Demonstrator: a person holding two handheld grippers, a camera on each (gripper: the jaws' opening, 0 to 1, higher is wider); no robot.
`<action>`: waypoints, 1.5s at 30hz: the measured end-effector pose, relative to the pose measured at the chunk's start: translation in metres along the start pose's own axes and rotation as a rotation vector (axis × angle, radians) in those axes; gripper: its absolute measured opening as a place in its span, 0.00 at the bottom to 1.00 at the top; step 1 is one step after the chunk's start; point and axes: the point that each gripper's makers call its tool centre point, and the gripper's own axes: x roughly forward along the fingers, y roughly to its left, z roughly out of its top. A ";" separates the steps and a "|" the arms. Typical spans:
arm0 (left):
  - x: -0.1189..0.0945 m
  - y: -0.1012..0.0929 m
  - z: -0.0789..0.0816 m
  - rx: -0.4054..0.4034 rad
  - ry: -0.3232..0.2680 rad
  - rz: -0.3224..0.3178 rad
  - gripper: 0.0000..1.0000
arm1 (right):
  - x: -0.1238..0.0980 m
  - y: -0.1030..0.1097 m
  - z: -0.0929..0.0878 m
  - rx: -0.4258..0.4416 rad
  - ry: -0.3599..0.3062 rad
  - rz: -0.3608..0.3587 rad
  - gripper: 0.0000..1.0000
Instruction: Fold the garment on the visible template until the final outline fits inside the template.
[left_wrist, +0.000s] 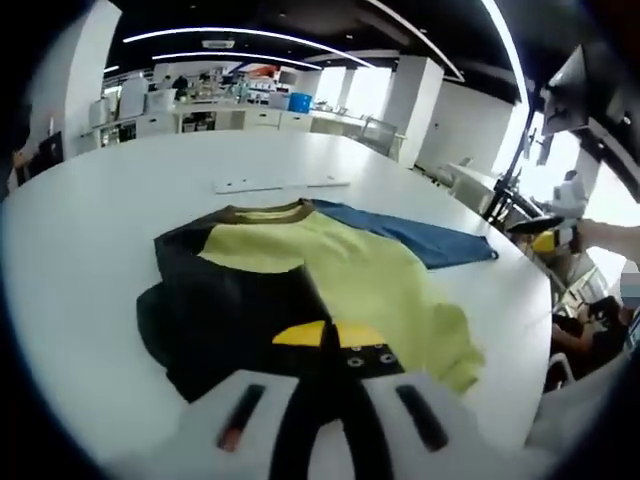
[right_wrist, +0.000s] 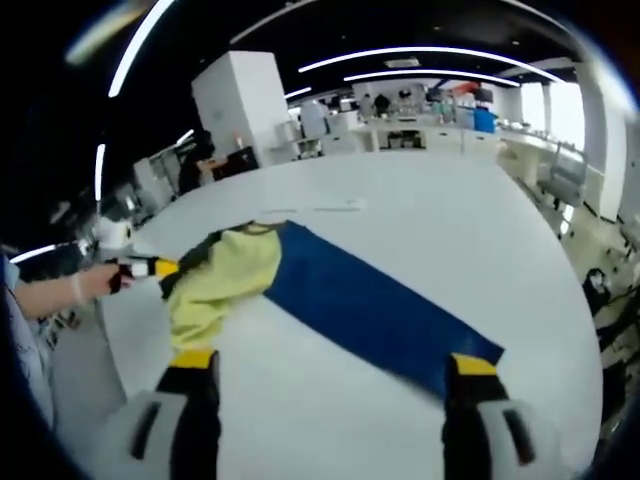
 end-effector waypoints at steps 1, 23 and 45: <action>0.000 -0.001 -0.001 0.004 0.001 -0.002 0.00 | -0.001 0.001 -0.001 -0.001 0.001 -0.002 0.93; -0.022 0.005 0.014 -0.045 -0.057 -0.085 0.47 | 0.003 0.010 0.002 0.014 -0.023 0.024 0.94; -0.051 0.096 -0.021 -0.098 -0.006 0.097 0.37 | -0.001 0.046 0.005 0.019 -0.065 0.099 0.93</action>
